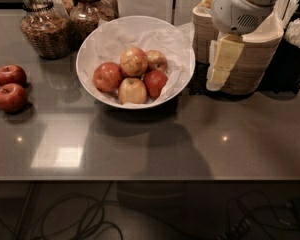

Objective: Pick apple from white bowl

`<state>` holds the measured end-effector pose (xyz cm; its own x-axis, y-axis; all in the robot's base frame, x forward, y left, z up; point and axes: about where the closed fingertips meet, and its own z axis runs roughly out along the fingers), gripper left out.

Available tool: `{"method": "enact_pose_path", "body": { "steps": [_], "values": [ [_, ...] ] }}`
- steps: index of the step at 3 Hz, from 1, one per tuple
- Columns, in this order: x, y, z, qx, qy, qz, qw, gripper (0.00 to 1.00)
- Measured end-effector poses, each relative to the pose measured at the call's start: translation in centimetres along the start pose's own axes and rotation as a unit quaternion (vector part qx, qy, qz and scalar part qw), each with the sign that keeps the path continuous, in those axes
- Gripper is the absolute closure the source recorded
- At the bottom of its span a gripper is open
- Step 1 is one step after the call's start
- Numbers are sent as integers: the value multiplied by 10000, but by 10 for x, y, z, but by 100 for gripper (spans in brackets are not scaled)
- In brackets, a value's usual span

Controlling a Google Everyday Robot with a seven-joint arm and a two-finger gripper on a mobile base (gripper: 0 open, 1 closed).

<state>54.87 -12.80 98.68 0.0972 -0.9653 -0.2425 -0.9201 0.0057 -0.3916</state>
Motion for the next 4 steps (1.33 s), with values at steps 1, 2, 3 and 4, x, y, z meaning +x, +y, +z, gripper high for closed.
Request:
{"method": "enact_pose_path", "body": {
  "steps": [1, 2, 3, 4],
  "values": [
    [0, 0, 0, 0, -1, 0, 10000, 0],
    [-20, -17, 17, 73, -540, 69, 9985, 0],
    [-70, -36, 42, -133, -1404, -184, 9898, 0],
    [-102, -48, 62, -424, -1939, -316, 9796, 0]
  ]
}}
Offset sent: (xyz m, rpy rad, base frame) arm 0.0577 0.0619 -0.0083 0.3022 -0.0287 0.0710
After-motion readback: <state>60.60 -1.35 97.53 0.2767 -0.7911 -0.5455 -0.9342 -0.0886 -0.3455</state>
